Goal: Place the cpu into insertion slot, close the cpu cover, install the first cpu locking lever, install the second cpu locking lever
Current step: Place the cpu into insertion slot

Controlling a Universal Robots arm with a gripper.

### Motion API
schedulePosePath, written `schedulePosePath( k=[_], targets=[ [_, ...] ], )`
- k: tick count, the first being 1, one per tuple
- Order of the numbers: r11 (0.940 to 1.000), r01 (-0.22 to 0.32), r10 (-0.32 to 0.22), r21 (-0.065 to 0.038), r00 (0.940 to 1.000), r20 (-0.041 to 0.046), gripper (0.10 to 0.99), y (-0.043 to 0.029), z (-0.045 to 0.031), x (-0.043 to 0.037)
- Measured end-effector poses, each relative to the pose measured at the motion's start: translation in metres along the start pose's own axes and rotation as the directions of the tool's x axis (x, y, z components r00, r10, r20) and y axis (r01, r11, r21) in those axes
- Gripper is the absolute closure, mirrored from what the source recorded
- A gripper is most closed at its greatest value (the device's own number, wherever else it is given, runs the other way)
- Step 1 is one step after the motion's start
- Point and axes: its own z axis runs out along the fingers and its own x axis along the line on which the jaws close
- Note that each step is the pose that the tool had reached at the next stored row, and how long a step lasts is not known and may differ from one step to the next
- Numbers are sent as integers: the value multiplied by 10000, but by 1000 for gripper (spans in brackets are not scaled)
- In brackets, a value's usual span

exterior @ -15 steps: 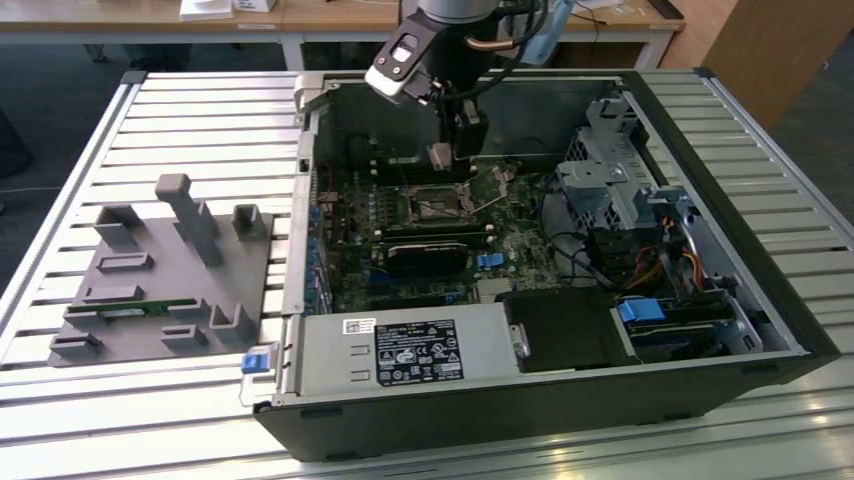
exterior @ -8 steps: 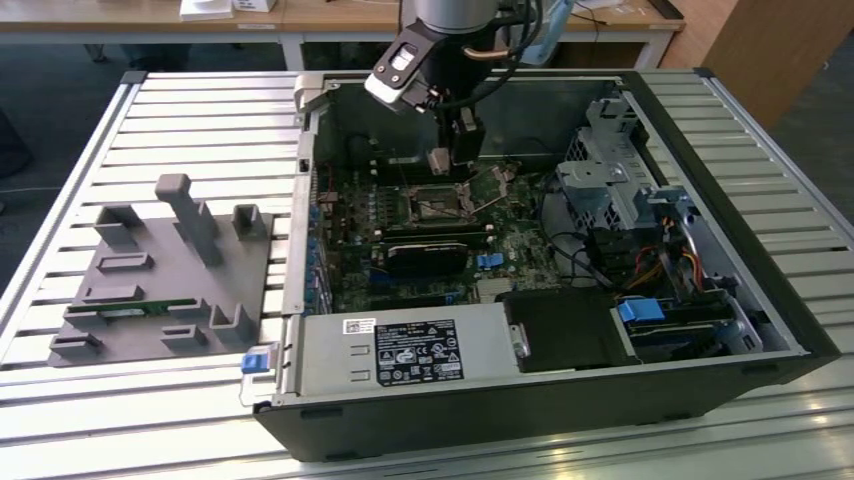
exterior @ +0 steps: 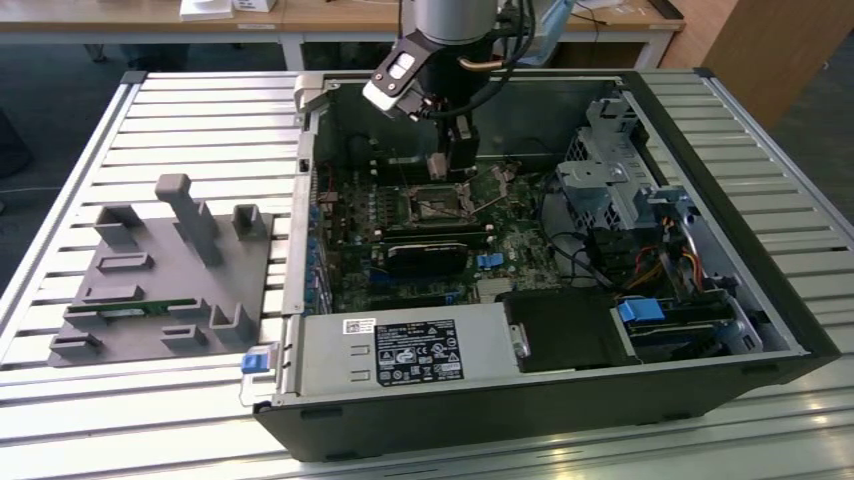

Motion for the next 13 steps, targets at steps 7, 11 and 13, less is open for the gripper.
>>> schedulePosePath(
  k=[7,11,13],
  targets=[
    [9998,-188,188,-3,9998,-42,549,-9,108,20],
    [9998,-174,174,-2,9998,-43,549,-13,177,35],
    [9998,-173,173,-1,9998,-44,549,-15,201,35]
  ],
)
